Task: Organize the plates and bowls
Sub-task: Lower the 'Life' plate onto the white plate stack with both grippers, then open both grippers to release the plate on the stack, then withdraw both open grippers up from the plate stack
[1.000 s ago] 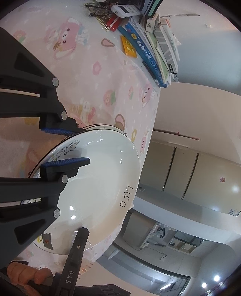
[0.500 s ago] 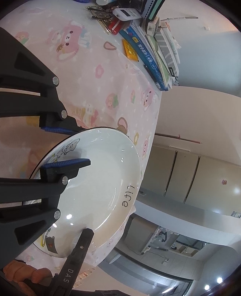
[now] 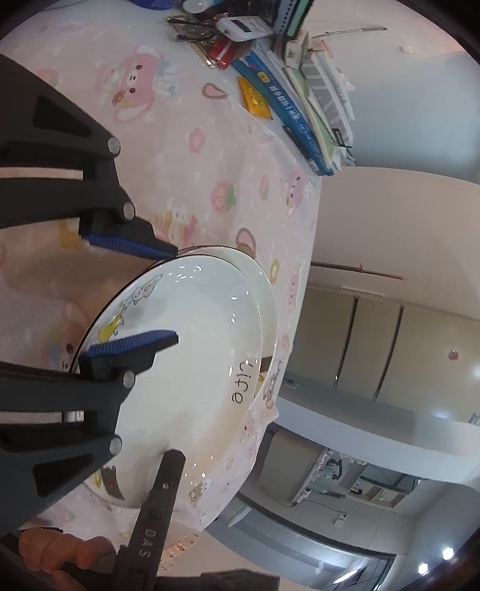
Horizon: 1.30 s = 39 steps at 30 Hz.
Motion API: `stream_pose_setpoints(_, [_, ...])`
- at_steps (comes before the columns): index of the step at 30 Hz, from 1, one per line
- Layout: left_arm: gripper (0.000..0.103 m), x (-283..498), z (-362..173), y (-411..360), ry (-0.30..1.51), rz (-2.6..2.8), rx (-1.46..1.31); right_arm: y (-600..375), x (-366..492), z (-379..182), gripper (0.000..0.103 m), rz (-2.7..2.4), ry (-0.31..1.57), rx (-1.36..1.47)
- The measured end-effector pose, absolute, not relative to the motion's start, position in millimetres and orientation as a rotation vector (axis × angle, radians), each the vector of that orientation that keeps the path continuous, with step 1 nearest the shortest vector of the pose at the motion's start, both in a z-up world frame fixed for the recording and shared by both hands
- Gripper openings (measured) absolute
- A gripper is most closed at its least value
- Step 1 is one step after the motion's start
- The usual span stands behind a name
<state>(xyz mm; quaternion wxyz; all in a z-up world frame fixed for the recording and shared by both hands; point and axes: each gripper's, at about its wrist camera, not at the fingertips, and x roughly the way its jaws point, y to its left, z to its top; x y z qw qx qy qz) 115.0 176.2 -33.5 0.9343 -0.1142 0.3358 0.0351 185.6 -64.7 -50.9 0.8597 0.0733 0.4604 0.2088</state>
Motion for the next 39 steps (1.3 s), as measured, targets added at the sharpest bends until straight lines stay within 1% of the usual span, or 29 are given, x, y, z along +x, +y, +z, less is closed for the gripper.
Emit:
stream_pose_setpoints(6, [0.048,112.4,-30.8,171.3,0.670,0.070,-0.202,-65.1,186.4,-53.2,0.023,0.438,0.970,0.146])
stream_pose_setpoints(12, [0.059,110.1,-29.3,178.6,0.649,0.080,-0.232,-66.5,188.0,-52.3,0.023,0.453,0.985,0.149])
stream_pose_setpoints(14, [0.069,107.9,-27.1,177.9,0.630,0.083,-0.228,-66.8,187.6,-50.9,0.024,0.449,0.982,0.142])
stream_pose_setpoints(18, [0.080,102.7,-22.3,176.1,0.587,0.069,-0.220,-71.5,186.8,-45.0,0.024,0.430,0.959,0.135])
stream_pose_setpoints(19, [0.085,101.6,-21.1,175.0,0.577,0.070,-0.213,-73.7,187.6,-43.3,0.024,0.427,0.954,0.138])
stream_pose_setpoints(32, [0.087,98.8,-20.1,161.1,0.512,0.103,-0.079,-100.8,184.9,-19.2,0.024,0.401,0.905,0.174])
stream_pose_setpoints(37, [0.087,97.2,-11.0,169.7,0.535,0.044,-0.187,-122.3,175.6,4.7,0.024,0.362,0.866,0.136])
stream_pose_setpoints(39, [0.087,94.6,-4.6,169.3,0.530,0.044,-0.186,-129.7,170.0,12.9,0.024,0.357,0.846,0.146])
